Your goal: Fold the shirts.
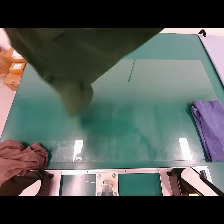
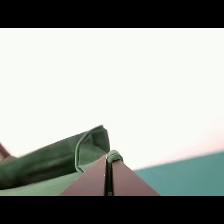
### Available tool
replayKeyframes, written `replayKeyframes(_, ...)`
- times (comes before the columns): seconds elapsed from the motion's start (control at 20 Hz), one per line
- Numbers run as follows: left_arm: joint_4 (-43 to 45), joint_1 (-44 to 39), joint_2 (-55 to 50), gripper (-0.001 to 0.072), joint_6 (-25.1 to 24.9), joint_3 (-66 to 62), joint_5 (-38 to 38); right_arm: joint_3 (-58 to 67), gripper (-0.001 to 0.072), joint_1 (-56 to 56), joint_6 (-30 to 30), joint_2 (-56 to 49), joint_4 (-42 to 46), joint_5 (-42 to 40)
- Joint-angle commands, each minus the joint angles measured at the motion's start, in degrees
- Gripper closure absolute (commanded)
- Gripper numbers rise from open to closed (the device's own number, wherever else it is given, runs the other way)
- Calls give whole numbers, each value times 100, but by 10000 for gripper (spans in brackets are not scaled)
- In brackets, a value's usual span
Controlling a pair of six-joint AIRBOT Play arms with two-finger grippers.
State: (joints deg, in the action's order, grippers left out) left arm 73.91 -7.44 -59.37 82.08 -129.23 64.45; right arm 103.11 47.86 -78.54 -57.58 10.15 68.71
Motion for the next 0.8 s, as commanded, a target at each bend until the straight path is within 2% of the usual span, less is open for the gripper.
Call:
replayKeyframes(0.0,240,4,570,687,98,146,-398,568,697,616,-295,404,-164,-131)
replayKeyframes(0.3,192,4,739,687,96,525,-507,568,696,619,-289,686,-160,-94)
replayKeyframes(0.5,195,4,695,687,28,592,-382,566,696,616,-269,785,0,361)
replayKeyframes(0.65,195,4,643,687,-122,1526,-382,299,696,463,-267,754,490,422)
replayKeyframes(0.75,197,4,372,687,-162,2297,-446,-310,696,-81,-177,634,951,92)
